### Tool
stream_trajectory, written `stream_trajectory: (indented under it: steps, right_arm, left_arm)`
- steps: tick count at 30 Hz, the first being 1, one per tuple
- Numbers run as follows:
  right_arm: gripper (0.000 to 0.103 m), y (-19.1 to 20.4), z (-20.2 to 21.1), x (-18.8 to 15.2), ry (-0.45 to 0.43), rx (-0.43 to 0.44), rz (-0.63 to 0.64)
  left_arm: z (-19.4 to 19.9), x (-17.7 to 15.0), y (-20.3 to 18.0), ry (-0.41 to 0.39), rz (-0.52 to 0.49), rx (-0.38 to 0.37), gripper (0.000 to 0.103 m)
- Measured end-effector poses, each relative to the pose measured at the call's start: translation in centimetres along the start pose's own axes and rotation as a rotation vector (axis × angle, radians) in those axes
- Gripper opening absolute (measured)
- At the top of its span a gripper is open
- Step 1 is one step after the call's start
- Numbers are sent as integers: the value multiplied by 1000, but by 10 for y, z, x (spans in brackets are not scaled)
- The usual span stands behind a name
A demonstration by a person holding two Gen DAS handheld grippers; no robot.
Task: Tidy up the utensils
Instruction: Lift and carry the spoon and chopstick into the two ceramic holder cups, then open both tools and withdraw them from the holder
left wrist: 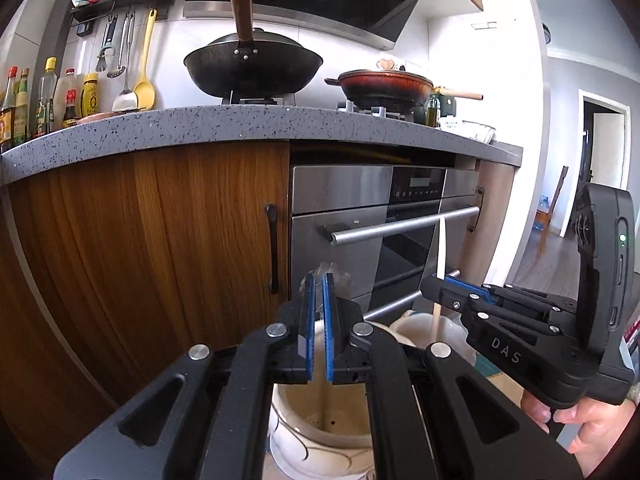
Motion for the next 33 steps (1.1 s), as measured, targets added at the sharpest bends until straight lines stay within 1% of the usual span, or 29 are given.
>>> stream_trajectory:
  steps: [2,3,4,7,9,11,13,14,15,16,17,19,21,23,26,29,33]
  right_arm:
    - [5,-1,-2,-3,20,0,-12]
    - [9,-2,-3,-3,29,-1,-16]
    - [20,-3,-3,-4,39,-1,-20]
    - [39,-4,3,-2,32,1,-28]
    - [45,-6,12,1,15,-6,-35]
    - [50,-9,22,3,9,-3,-48]
    - [63,-12,36,2,1,2,-65]
    - [66,-14,43,1,0,1,-69]
    - [71,-16,51,-1,-1,-3,-72]
    - [76,-18,60,-5,-1,-8,-71]
    - [79,-19,66,-7,-2,-13,-69]
    - [84,-22,77,-14,7,-17,-62]
    - [89,-25,90,-25,20,-22,-54]
    - [91,-27,98,-36,34,-31,-50]
    - [93,-29,109,-57,77,-47,-36]
    - [94,-26,114,-77,122,-49,-19]
    - [94,-18,117,-108,187,-39,20]
  left_arm:
    - [1,-1,-1,5,-8,-2,3]
    - [2,-1,-3,7,-12,-6,3]
    - [4,-2,-5,7,-19,-6,5]
    - [10,0,-8,2,-41,7,6]
    - [18,2,-8,-4,-45,12,16]
    - [27,3,-7,-14,-39,16,42]
    - [41,2,-3,-28,-33,33,51]
    - [46,1,-2,-28,-32,41,57]
    - [52,-1,0,-27,-30,49,60]
    - [58,-2,2,-26,-27,55,67]
    - [66,-5,4,-27,-22,61,75]
    - [76,-10,8,-25,-13,63,82]
    - [88,-18,13,-19,-1,65,86]
    - [96,-25,18,-2,15,63,93]
    - [106,-42,23,44,27,61,95]
    - [108,-62,27,115,22,82,97]
    - [110,-90,34,182,64,81,97]
Point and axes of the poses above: each gripper's, at about its wrist camera, not at the fingertips, and z roughly against the way its jaws point, y to its left, x to its top, the point moved 4 cm from there along -z, roughly the way its jaws point, and after that the axes turned 7 degrees about -x, right-handed, at the moved point
